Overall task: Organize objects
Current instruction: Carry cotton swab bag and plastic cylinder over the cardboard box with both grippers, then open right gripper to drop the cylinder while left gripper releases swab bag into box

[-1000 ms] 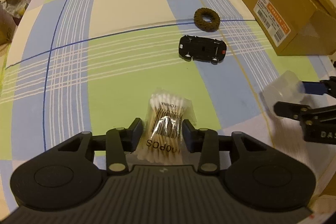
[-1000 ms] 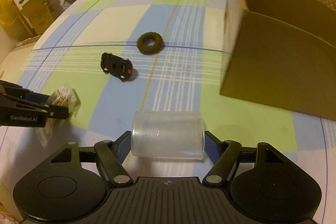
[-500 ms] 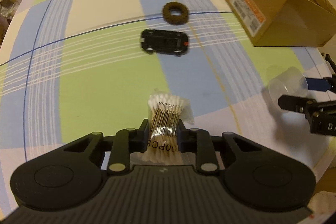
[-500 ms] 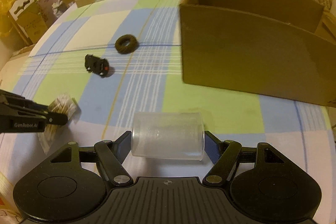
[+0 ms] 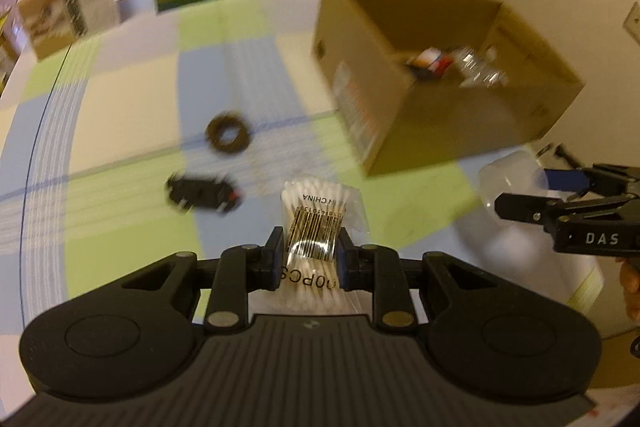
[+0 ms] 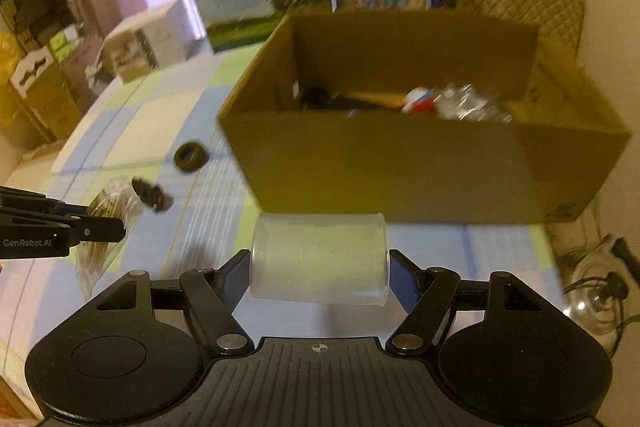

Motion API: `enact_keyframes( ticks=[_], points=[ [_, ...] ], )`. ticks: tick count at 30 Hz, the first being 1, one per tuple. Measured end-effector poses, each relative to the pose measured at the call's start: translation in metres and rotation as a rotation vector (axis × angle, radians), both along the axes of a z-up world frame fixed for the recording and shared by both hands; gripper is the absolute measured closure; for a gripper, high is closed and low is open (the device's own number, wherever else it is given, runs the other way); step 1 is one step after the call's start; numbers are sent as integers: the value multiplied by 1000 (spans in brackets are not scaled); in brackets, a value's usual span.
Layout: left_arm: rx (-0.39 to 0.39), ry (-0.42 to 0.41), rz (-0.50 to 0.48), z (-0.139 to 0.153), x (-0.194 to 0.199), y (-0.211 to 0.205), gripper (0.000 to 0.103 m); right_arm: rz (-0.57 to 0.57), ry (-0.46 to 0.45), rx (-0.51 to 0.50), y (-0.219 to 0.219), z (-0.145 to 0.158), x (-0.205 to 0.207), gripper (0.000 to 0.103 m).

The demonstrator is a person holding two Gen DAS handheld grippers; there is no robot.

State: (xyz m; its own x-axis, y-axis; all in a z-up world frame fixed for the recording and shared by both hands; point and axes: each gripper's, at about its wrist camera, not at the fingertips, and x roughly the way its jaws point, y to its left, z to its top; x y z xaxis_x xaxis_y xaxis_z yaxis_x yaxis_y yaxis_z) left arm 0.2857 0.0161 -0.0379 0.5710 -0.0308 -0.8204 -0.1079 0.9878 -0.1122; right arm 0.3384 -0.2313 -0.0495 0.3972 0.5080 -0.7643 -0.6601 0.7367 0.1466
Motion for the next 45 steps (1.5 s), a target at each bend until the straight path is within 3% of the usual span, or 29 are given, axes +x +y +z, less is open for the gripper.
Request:
enact_keyframes(
  ticks=[10, 16, 31, 45],
  points=[
    [13, -131, -47, 43, 48, -48, 82, -72, -115, 65, -56, 51, 52, 34],
    [32, -179, -59, 56, 77, -71, 82, -89, -179, 64, -77, 66, 91, 34],
    [66, -176, -25, 54, 143, -91, 82, -62, -192, 16, -84, 53, 162, 34],
    [68, -133, -35, 41, 173, -103, 82, -13, -171, -5, -85, 40, 183, 34]
  ],
)
